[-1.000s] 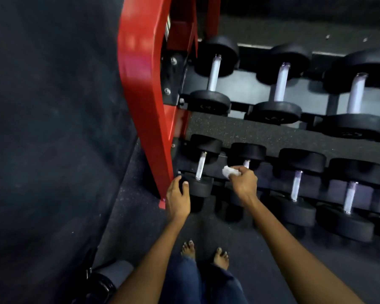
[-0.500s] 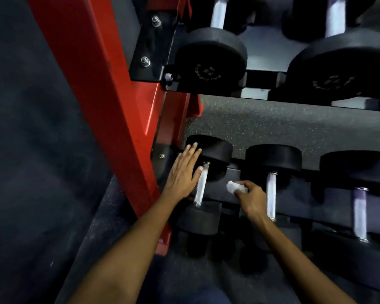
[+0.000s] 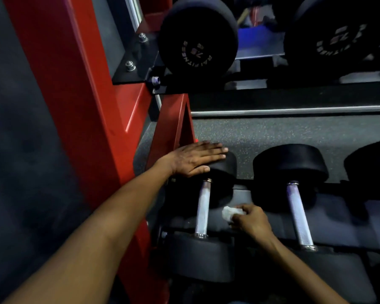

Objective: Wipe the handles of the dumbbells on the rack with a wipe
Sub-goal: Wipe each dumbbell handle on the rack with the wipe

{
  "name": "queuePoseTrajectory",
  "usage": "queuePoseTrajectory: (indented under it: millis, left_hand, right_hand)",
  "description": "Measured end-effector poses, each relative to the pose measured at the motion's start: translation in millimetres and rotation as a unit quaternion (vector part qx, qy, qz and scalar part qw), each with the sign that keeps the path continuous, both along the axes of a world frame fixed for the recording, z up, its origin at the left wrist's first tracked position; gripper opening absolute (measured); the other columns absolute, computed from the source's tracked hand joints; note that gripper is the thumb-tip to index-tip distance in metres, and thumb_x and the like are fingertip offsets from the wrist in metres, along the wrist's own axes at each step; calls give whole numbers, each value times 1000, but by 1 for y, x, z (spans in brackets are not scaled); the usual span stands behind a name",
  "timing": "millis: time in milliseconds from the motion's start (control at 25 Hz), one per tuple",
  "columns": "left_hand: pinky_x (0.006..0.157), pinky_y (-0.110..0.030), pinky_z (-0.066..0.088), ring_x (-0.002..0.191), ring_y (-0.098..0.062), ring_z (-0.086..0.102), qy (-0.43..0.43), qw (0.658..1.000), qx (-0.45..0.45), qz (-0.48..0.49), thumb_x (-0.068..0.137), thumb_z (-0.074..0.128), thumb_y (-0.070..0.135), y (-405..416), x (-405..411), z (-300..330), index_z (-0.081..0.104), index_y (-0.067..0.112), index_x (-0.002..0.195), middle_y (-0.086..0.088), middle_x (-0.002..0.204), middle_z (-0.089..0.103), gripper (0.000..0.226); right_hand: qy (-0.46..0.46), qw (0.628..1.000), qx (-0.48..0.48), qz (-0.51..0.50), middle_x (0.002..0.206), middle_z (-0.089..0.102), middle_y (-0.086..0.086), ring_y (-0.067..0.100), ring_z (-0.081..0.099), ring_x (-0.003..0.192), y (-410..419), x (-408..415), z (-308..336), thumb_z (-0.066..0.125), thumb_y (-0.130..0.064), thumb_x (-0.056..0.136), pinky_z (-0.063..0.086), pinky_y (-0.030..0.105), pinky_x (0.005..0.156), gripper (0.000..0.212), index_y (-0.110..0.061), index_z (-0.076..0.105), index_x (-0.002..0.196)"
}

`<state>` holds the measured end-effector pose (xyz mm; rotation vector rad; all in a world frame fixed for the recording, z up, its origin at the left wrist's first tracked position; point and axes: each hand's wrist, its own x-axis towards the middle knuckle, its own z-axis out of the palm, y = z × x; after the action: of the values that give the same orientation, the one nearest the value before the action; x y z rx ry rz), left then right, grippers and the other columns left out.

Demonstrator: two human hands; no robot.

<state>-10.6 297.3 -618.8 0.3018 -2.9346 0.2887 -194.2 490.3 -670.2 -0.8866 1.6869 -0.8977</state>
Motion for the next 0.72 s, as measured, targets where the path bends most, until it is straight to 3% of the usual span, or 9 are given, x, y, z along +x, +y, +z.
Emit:
queuePoseTrajectory:
  millis: [80, 200, 360, 480, 720]
  left_hand:
    - [116, -42, 21, 143, -26, 27, 15, 1000, 1, -26, 104, 16, 43, -2, -1, -1, 29, 10, 145, -15, 152, 37, 54]
    - [119, -37, 13, 142, -25, 27, 29, 998, 2, -55, 104, 17, 39, -3, -2, 0, 32, 7, 144, -16, 150, 39, 53]
    - [119, -31, 11, 140, -25, 30, 49, 997, 25, -58, 105, 18, 36, 3, -3, 2, 43, 1, 140, -17, 146, 45, 55]
    - [117, -32, 14, 137, -26, 34, 68, 996, 40, -47, 105, 18, 34, 9, -4, 0, 44, 3, 138, -17, 143, 49, 52]
    - [114, -40, 25, 138, -25, 37, 104, 993, 30, -45, 105, 18, 36, 6, -1, -9, 49, 5, 138, -12, 145, 48, 55]
  right_hand:
    - [-36, 999, -14, -10, 65, 61, 7, 17, 59, 50, -5, 0, -4, 53, 13, 81, 51, 22, 46, 22, -7, 62, 78]
    - [-71, 997, -21, -31, 78, 65, 15, 28, 64, 61, -8, -2, -4, 52, 15, 80, 58, 35, 62, 26, -8, 64, 75]
    - [-102, 994, -1, 35, 73, 58, 16, 18, 60, 49, 0, 9, 8, 47, 19, 84, 53, 21, 45, 21, 2, 59, 84]
    - [-72, 996, -1, 49, 68, 54, 13, 12, 55, 42, -6, 16, 14, 43, 19, 84, 46, 19, 38, 22, 2, 58, 84]
    - [-21, 999, -11, 47, 80, 58, 10, 15, 55, 67, -29, 26, 16, 56, 9, 76, 51, 21, 56, 17, -3, 60, 88]
